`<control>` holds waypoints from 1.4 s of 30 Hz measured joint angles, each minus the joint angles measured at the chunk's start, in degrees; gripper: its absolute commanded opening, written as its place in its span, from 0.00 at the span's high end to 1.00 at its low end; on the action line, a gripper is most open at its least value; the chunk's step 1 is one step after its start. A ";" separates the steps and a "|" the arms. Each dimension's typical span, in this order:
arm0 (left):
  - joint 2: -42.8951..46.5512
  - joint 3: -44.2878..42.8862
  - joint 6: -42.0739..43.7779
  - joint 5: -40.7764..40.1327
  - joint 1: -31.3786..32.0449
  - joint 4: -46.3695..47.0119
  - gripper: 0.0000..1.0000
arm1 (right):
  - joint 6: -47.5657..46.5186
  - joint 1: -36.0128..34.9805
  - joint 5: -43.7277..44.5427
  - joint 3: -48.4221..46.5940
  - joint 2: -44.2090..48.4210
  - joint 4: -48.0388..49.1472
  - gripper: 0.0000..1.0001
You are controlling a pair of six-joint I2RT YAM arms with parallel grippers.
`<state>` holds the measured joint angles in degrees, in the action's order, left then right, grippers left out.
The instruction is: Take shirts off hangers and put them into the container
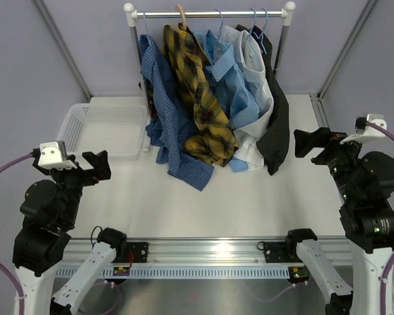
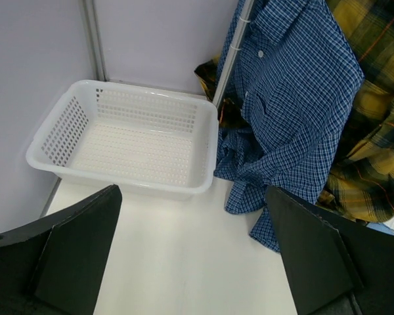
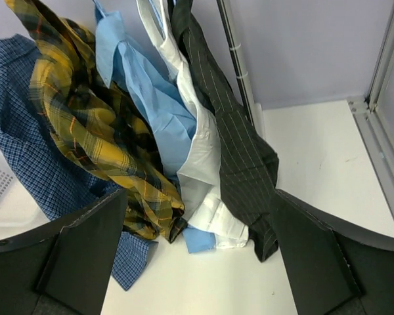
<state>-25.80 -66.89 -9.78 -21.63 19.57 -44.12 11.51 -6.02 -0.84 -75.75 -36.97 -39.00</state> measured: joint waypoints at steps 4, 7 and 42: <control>-1.90 0.52 -0.94 2.49 0.00 0.04 0.01 | 0.70 0.00 -1.92 -0.11 -3.93 -0.17 0.01; -3.98 0.76 -1.49 4.33 0.00 0.00 0.01 | 0.83 -0.07 -4.85 -3.52 -9.38 -1.20 0.00; -4.00 2.82 -1.62 10.69 0.00 0.00 0.01 | -9.11 4.26 -16.96 -35.67 -59.41 3.78 0.25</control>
<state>-29.80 -64.07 -11.40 -10.94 19.57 -44.12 2.39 -1.76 -17.80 -111.42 -96.38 -35.22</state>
